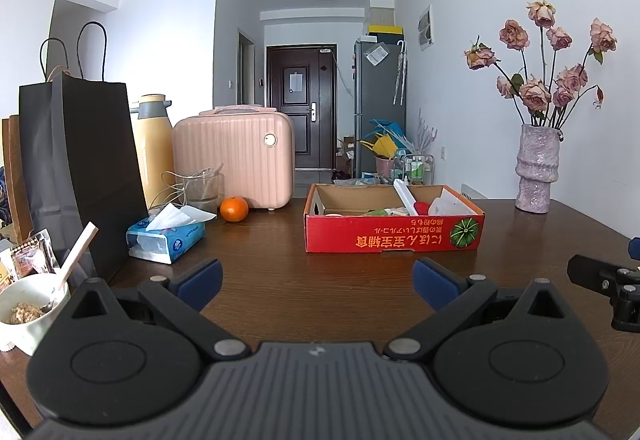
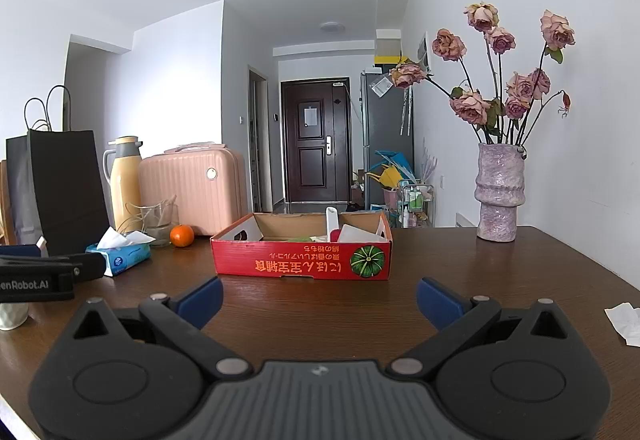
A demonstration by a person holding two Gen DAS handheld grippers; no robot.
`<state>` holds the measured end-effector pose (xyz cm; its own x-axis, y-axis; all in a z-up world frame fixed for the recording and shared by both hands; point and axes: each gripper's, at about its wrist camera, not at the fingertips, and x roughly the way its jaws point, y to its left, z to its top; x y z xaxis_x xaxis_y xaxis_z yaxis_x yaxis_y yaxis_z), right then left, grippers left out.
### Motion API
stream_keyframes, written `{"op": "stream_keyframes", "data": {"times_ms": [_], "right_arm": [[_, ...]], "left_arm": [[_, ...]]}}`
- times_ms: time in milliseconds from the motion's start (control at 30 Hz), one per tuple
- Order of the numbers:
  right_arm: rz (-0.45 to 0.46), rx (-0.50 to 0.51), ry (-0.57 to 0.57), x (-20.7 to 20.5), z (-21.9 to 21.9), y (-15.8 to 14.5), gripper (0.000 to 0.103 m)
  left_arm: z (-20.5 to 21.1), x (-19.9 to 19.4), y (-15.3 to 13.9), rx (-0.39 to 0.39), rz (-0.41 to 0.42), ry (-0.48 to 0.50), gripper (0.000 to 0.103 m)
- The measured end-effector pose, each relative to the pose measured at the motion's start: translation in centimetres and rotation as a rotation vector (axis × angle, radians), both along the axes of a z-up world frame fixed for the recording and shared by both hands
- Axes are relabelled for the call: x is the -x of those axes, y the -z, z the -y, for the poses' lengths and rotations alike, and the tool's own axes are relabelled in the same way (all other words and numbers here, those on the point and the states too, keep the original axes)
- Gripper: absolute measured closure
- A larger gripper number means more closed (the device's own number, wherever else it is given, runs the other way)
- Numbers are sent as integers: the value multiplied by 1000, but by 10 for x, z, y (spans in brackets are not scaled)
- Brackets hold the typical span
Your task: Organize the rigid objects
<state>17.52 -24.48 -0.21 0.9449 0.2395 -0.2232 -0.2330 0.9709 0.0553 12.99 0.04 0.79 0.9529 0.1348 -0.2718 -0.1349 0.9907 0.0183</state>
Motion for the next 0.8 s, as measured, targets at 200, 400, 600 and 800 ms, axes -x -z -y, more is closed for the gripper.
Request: {"op": "stream_keyframes", "data": {"times_ms": [200,400,600,800], "right_arm": [[-4,2,-1,0,-2,1,0],[-7,3,-4,0,-3,2,0],[-10,5,-8,0,-4,2,0],[-10,4,-8,1,-4,3,0]], "left_arm": [[-1,-1,0,1,-2,1,0],[-1,-1,1,0,-3,2,0],[-1,0,2,1,-5,0,0],[-1,-2,2,-1,-12,2,0]]}}
